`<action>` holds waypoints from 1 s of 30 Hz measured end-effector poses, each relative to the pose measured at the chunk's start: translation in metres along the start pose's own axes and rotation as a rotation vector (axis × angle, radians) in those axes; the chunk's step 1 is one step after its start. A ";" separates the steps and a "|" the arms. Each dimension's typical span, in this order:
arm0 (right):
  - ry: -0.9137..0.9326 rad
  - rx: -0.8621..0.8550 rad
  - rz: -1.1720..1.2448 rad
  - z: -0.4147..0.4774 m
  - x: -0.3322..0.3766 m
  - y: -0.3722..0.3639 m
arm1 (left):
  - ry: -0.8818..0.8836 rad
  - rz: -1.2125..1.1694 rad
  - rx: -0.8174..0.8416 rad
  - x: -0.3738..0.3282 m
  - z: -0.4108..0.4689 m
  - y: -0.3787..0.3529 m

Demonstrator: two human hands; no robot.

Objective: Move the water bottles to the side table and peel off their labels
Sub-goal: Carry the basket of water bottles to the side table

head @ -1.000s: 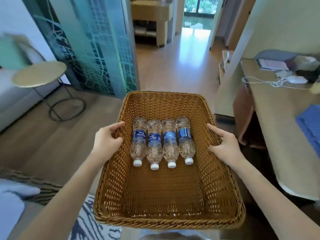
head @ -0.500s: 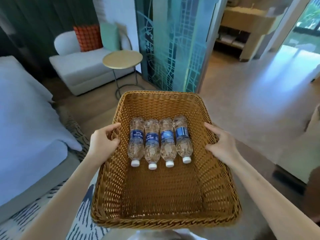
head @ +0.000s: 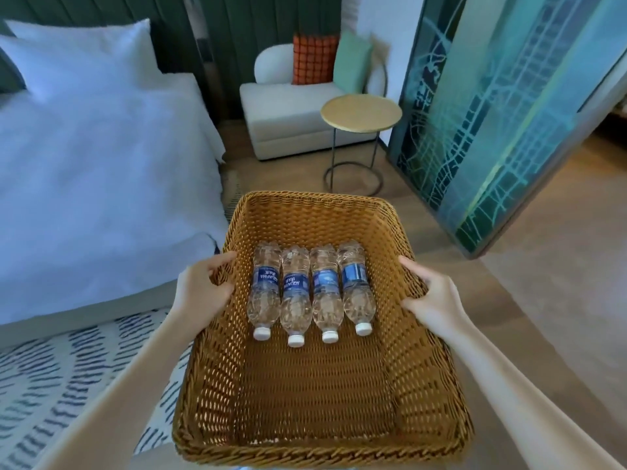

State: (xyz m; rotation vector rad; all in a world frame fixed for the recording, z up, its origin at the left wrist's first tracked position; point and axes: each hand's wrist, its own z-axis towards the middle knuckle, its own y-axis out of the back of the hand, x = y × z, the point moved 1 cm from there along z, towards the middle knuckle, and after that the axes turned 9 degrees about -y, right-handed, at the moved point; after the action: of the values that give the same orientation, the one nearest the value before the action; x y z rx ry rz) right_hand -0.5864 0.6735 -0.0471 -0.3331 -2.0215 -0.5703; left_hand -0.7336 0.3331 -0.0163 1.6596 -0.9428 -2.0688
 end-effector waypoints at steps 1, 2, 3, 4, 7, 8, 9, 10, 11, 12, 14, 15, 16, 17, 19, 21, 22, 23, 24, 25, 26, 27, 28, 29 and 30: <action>-0.019 0.024 0.018 0.013 0.005 -0.005 | 0.017 -0.002 -0.002 0.004 0.006 -0.002; -0.037 0.045 0.033 0.026 0.009 -0.009 | 0.031 -0.008 -0.005 0.009 0.014 -0.004; -0.048 0.061 0.039 0.040 0.012 -0.013 | 0.046 -0.018 -0.009 0.013 0.023 -0.007; -0.055 0.073 0.034 0.053 0.016 -0.015 | 0.062 -0.029 -0.010 0.017 0.035 -0.011; -0.050 0.064 -0.049 0.098 0.028 -0.019 | 0.097 -0.042 0.017 0.030 0.082 -0.030; -0.043 0.053 -0.080 0.114 0.033 -0.019 | 0.097 -0.050 0.025 0.033 0.101 -0.038; -0.038 0.042 -0.109 0.130 0.038 -0.020 | 0.093 -0.058 0.033 0.036 0.120 -0.045; -0.035 0.028 -0.136 0.147 0.045 -0.020 | 0.084 -0.064 0.042 0.037 0.141 -0.052; -0.031 0.011 -0.162 0.165 0.053 -0.019 | 0.076 -0.069 0.052 0.038 0.162 -0.058; -0.025 -0.004 -0.181 0.181 0.062 -0.018 | 0.073 -0.076 0.062 0.038 0.183 -0.063; -0.005 -0.017 -0.202 0.213 0.085 -0.016 | 0.064 -0.092 0.079 0.036 0.224 -0.070; -0.003 -0.028 -0.218 0.228 0.097 -0.015 | 0.058 -0.093 0.083 0.033 0.244 -0.071; 0.002 -0.045 -0.235 0.243 0.108 -0.014 | 0.051 -0.091 0.081 0.031 0.263 -0.073; 0.010 -0.055 -0.248 0.258 0.119 -0.013 | 0.043 -0.088 0.078 0.029 0.282 -0.073; 0.032 -0.058 -0.257 0.288 0.138 -0.013 | 0.036 -0.093 0.070 0.025 0.317 -0.076; 0.043 -0.059 -0.262 0.322 0.155 -0.013 | 0.029 -0.095 0.055 0.021 0.351 -0.081; 0.045 -0.060 -0.270 0.341 0.163 -0.013 | 0.022 -0.089 0.042 0.019 0.368 -0.085; 0.046 -0.058 -0.277 0.362 0.171 -0.014 | 0.020 -0.080 0.031 0.018 0.386 -0.089; 0.049 -0.050 -0.276 0.383 0.179 -0.015 | 0.025 -0.076 0.022 0.017 0.404 -0.094; 0.057 -0.035 -0.271 0.406 0.188 -0.015 | 0.038 -0.076 0.013 0.016 0.423 -0.100; 0.067 -0.020 -0.274 0.430 0.196 -0.015 | 0.055 -0.079 0.004 0.015 0.443 -0.106; 0.078 -0.013 -0.286 0.454 0.205 -0.015 | 0.070 -0.082 -0.005 0.014 0.462 -0.112; 0.087 -0.008 -0.297 0.479 0.213 -0.015 | 0.083 -0.086 -0.013 0.013 0.481 -0.118; 0.093 0.007 -0.299 0.505 0.221 -0.016 | 0.098 -0.093 -0.025 0.012 0.499 -0.125; 0.094 0.030 -0.296 0.530 0.230 -0.017 | 0.115 -0.096 -0.041 0.010 0.517 -0.131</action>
State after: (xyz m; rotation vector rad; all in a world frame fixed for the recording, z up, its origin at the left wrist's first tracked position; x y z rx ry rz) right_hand -1.1010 0.9360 -0.0720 0.0135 -1.9987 -0.7234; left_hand -1.2088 0.5723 -0.0573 1.8138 -0.7935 -2.0132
